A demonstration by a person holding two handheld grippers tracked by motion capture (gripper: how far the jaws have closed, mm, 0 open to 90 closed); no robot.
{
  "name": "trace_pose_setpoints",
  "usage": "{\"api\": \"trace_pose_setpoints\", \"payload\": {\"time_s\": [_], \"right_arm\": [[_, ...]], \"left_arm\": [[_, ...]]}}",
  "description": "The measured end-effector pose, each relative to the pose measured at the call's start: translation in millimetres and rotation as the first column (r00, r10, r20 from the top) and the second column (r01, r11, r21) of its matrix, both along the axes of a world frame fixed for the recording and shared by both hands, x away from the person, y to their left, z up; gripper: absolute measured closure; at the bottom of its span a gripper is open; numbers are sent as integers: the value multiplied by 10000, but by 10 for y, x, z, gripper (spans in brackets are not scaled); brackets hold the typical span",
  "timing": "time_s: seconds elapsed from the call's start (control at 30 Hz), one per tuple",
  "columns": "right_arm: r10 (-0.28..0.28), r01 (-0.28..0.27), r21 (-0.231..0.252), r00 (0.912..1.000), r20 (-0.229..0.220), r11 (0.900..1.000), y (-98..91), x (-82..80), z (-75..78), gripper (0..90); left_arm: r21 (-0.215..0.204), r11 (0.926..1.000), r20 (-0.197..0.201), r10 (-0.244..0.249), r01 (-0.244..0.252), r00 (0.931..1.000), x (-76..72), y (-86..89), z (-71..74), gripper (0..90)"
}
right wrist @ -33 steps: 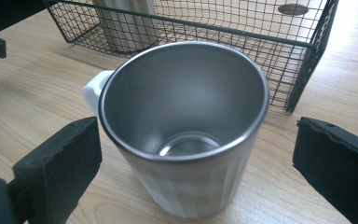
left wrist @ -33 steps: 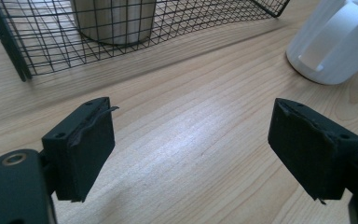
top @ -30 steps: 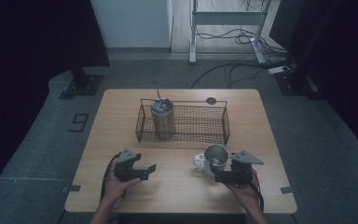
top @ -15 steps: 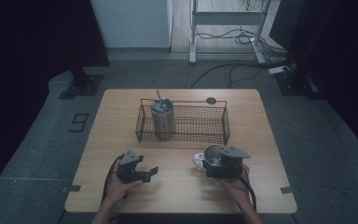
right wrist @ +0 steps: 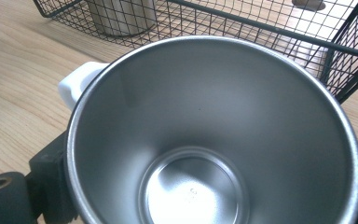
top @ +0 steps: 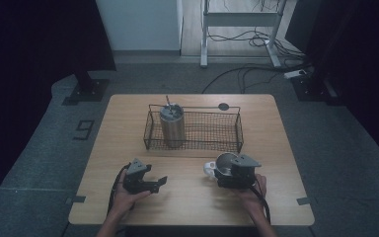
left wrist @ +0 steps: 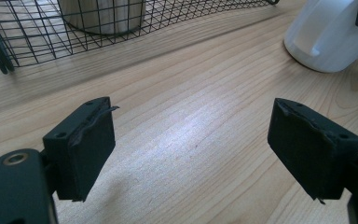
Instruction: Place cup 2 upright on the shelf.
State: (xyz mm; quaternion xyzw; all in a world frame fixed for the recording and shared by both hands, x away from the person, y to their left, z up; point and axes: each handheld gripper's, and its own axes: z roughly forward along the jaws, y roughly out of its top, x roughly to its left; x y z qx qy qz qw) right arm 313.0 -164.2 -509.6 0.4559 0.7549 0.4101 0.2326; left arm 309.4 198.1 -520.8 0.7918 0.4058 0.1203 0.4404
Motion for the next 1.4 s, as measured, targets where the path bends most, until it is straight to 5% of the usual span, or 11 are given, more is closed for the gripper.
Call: {"api": "trace_pose_setpoints", "payload": {"time_s": [0.27,0.63,1.4], "right_arm": [[-61,60,89,9998,188,9999,-32,-39,65,70],[99,-114,376,9992,383,9992,-83,-80,362,71],[366,-431,822,9962,793,9957,-20,66,857,71]], "left_arm": [[-56,10000,-16,41,-41,10000,-1,15,3,152],[-59,10000,-69,62,-62,10000,-1,17,6,154],[-36,10000,-109,67,-68,9999,4,17,-7,154]]}}
